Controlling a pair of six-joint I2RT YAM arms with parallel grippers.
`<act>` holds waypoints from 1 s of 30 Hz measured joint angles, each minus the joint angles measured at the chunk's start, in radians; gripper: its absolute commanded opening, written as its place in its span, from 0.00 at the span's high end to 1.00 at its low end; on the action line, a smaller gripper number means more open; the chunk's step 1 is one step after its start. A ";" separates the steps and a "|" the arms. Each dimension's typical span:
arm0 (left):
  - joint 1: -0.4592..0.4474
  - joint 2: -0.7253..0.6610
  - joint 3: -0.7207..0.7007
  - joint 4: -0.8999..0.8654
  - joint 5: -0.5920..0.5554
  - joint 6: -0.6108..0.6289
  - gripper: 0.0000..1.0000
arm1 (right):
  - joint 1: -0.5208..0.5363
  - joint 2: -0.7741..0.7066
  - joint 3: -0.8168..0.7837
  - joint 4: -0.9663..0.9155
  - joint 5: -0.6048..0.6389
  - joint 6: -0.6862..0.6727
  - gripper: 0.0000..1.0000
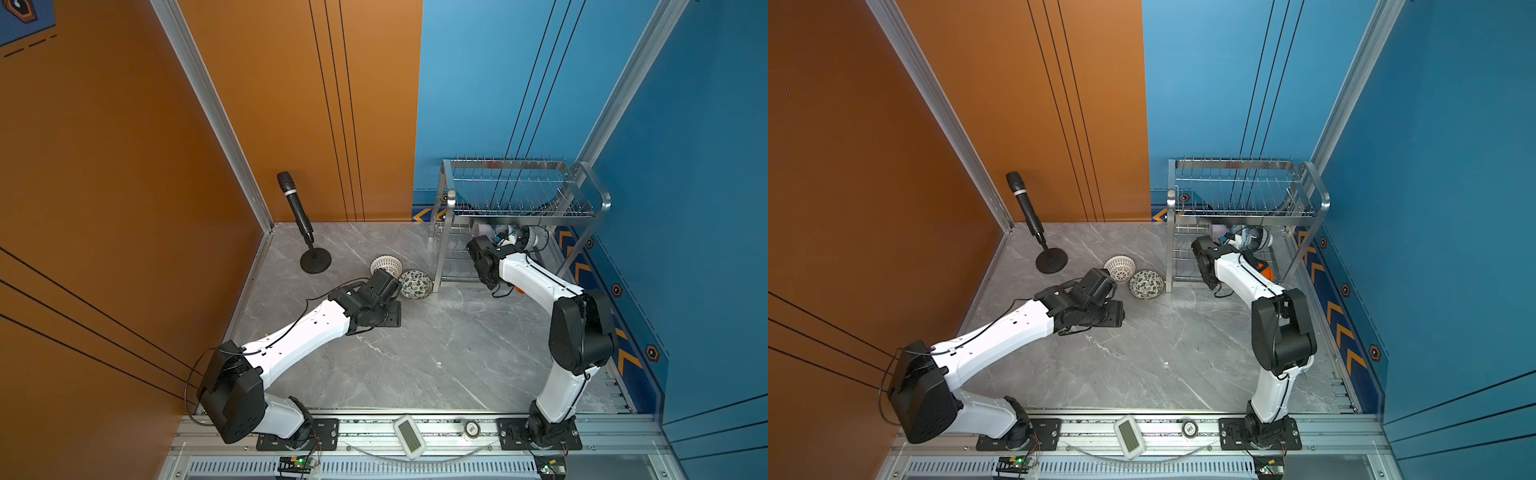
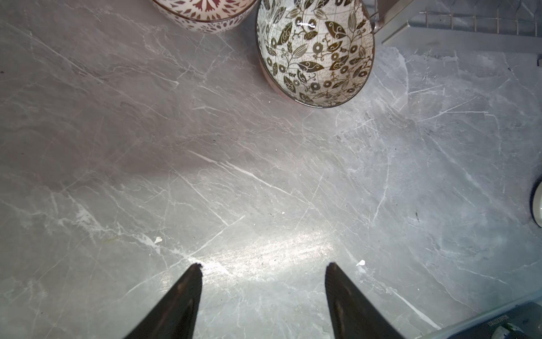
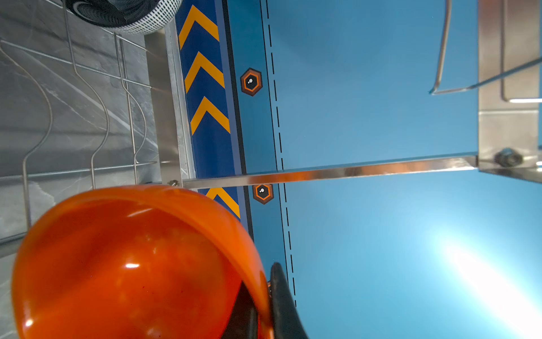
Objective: Load bowls into a dish rack
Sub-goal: Place the bowl in the dish rack.
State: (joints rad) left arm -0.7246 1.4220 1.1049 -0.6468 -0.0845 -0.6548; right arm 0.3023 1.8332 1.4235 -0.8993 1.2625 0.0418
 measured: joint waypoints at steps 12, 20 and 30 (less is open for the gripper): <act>0.000 0.022 0.001 0.000 -0.025 -0.027 0.32 | -0.060 0.106 0.116 0.068 0.008 -0.101 1.00; 0.008 0.035 0.013 0.000 -0.041 -0.036 0.32 | -0.090 0.187 0.169 0.109 0.021 -0.161 1.00; 0.025 0.097 0.040 0.000 -0.048 -0.035 0.32 | -0.112 0.272 0.234 0.180 0.026 -0.253 1.00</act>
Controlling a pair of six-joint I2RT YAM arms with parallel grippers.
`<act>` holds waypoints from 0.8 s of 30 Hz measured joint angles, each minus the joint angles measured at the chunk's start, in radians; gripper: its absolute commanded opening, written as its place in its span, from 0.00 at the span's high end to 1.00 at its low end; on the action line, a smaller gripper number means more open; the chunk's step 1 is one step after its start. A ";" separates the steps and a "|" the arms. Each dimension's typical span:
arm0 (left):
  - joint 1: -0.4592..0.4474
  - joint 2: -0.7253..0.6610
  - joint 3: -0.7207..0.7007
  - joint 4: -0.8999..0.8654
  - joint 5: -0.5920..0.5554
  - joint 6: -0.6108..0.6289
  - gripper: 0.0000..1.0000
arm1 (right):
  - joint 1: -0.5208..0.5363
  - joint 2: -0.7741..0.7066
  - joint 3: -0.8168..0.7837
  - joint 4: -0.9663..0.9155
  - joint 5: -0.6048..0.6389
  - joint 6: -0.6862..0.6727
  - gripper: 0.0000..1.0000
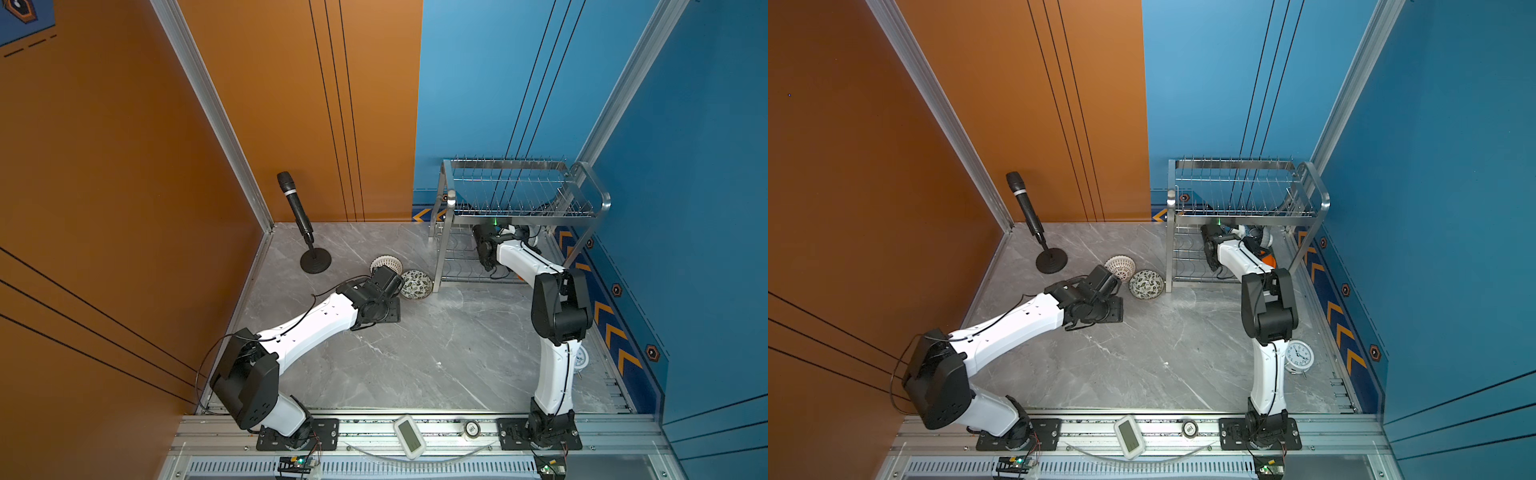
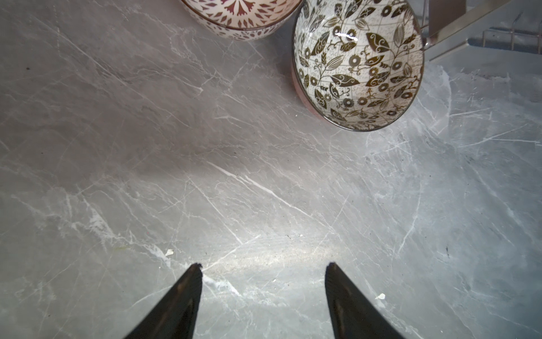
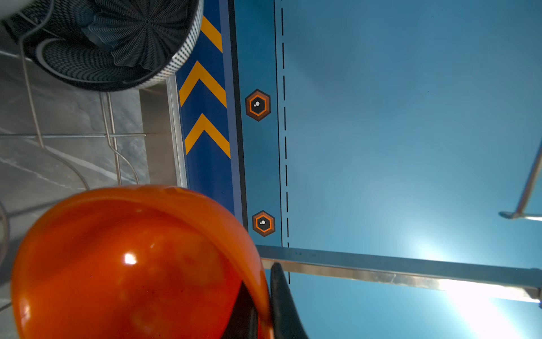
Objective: Load bowls into a dish rack
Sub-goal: Place the bowl in the dish rack.
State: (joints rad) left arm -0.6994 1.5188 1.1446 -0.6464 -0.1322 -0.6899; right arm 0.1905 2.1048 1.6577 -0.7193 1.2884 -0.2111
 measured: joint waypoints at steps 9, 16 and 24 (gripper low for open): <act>0.011 0.041 0.042 0.000 0.000 0.005 0.32 | -0.015 0.067 0.024 0.077 0.002 -0.111 1.00; 0.019 0.081 0.061 0.000 0.001 0.012 0.32 | -0.021 0.081 0.027 0.145 0.017 -0.185 1.00; 0.019 0.091 0.071 0.000 0.001 0.012 0.32 | -0.040 0.085 0.027 0.214 0.027 -0.253 1.00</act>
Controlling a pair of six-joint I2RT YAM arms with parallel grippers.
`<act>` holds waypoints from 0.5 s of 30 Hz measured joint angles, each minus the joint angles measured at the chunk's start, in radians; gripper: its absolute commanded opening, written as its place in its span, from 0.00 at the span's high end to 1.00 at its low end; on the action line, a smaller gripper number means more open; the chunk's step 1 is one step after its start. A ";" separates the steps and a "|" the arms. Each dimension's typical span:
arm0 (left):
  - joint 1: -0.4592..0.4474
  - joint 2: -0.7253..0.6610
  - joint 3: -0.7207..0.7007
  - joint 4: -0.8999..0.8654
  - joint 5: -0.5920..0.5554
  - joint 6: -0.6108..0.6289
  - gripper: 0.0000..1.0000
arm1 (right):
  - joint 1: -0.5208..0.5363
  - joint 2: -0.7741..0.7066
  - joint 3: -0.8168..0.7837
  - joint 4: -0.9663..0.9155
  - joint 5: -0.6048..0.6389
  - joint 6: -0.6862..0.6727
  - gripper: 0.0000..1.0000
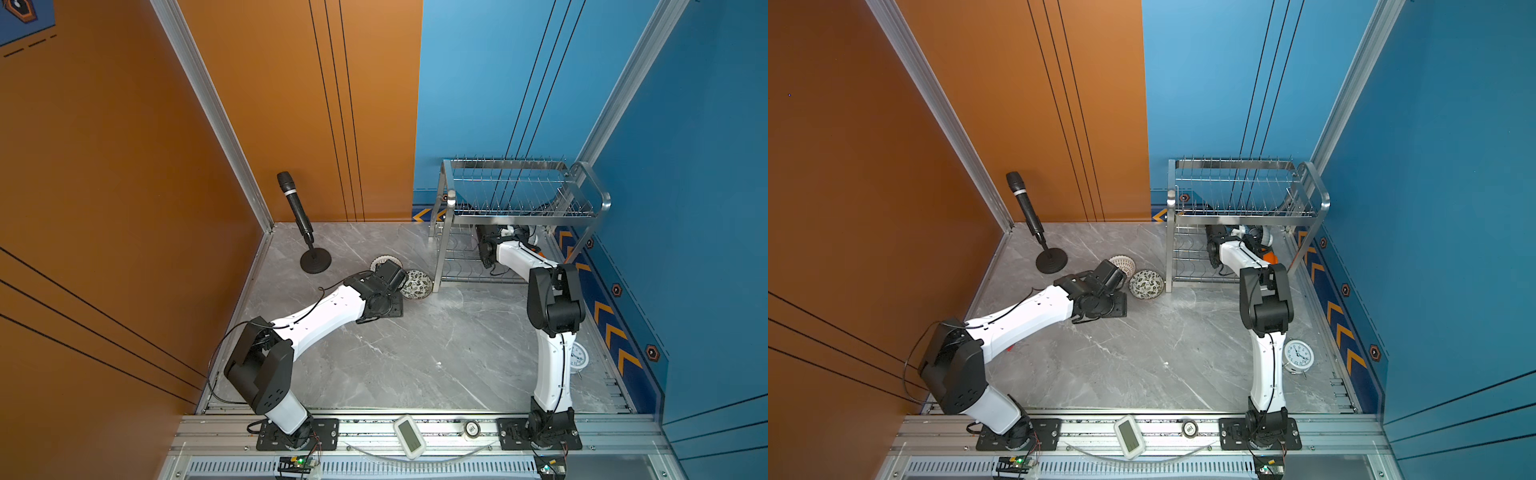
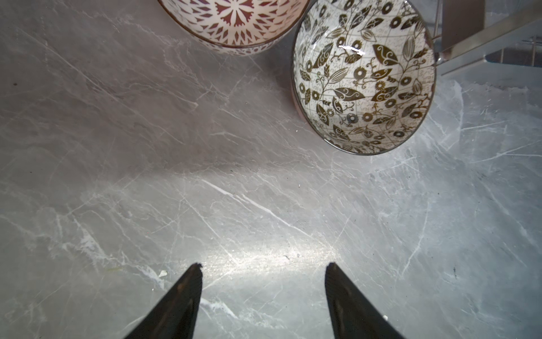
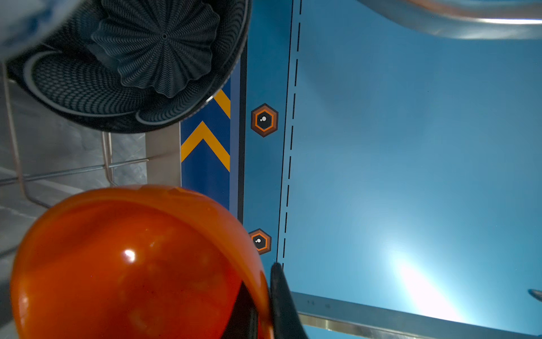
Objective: Load bowls into a dish rack
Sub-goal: Place the bowl in the dish rack.
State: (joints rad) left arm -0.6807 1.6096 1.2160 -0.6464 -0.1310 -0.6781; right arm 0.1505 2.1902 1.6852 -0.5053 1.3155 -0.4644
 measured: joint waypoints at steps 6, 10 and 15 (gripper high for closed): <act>0.000 0.021 0.019 0.000 0.000 0.000 0.32 | -0.006 0.000 -0.001 0.073 0.018 -0.067 1.00; 0.000 0.026 0.024 0.000 0.003 0.000 0.32 | -0.008 0.002 -0.013 0.127 0.027 -0.113 1.00; 0.000 0.029 0.024 0.000 0.003 0.000 0.32 | -0.010 0.012 -0.035 0.178 0.031 -0.161 1.00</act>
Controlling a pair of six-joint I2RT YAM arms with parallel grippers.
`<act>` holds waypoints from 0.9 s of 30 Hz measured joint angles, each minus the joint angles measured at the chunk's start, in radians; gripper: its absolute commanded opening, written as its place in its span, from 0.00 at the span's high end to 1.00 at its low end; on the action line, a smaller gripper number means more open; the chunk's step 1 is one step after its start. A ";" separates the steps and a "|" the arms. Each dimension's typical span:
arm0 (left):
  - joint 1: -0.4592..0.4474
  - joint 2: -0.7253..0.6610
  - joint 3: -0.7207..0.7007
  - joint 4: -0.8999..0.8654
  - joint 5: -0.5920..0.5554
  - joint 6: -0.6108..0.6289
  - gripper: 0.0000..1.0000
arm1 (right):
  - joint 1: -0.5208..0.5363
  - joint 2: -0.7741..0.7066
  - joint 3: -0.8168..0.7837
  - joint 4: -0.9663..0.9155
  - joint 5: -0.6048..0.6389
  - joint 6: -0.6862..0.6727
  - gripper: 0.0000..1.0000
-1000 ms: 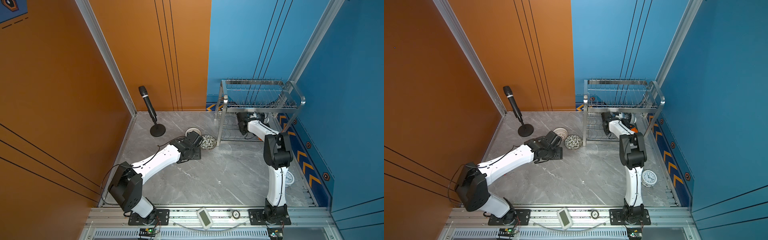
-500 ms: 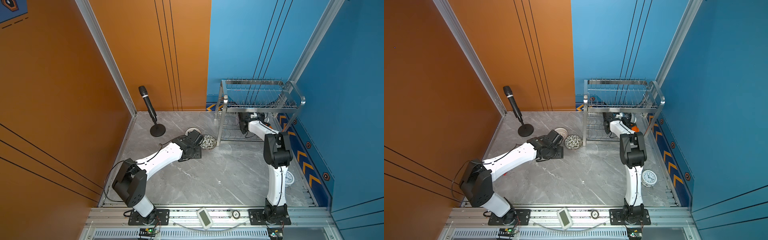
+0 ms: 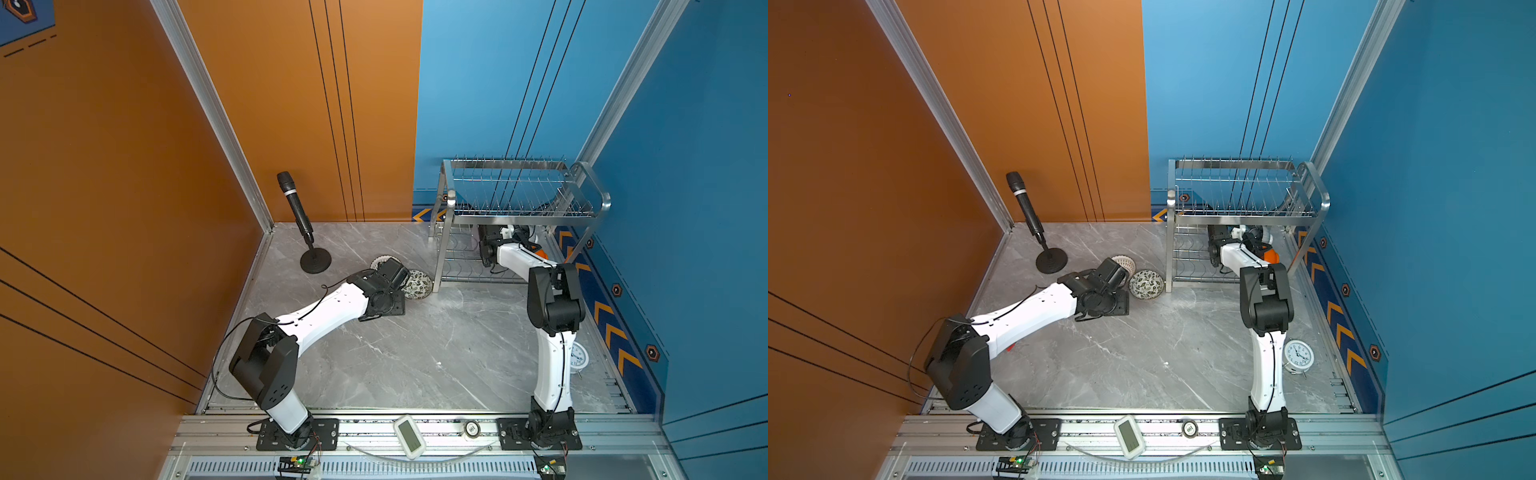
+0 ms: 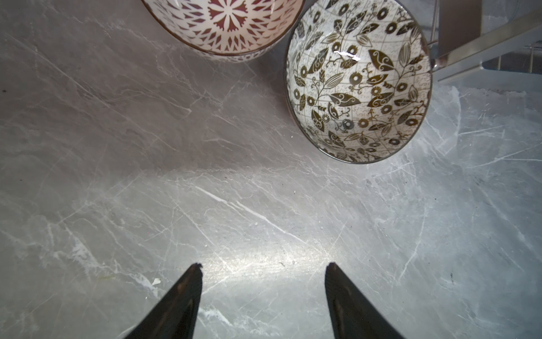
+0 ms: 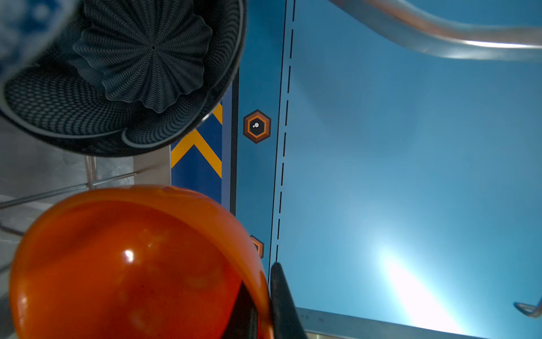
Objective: Load bowls into a dish rack
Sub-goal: Place the bowl in the dish rack.
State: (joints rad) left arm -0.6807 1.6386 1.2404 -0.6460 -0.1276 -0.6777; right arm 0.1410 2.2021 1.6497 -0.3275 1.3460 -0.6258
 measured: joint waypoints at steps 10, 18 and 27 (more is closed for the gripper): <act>0.005 0.015 0.012 0.000 0.008 0.005 0.32 | -0.002 0.001 -0.035 0.079 0.014 -0.064 1.00; 0.009 0.021 0.014 0.000 0.016 0.008 0.32 | 0.005 0.002 -0.057 0.140 0.031 -0.112 1.00; 0.021 0.021 0.014 0.000 0.023 0.008 0.32 | 0.014 0.005 -0.161 0.555 0.066 -0.441 1.00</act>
State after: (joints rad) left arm -0.6594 1.6596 1.2541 -0.6464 -0.1047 -0.6697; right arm 0.1555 2.2070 1.4887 0.2272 1.4120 -1.0672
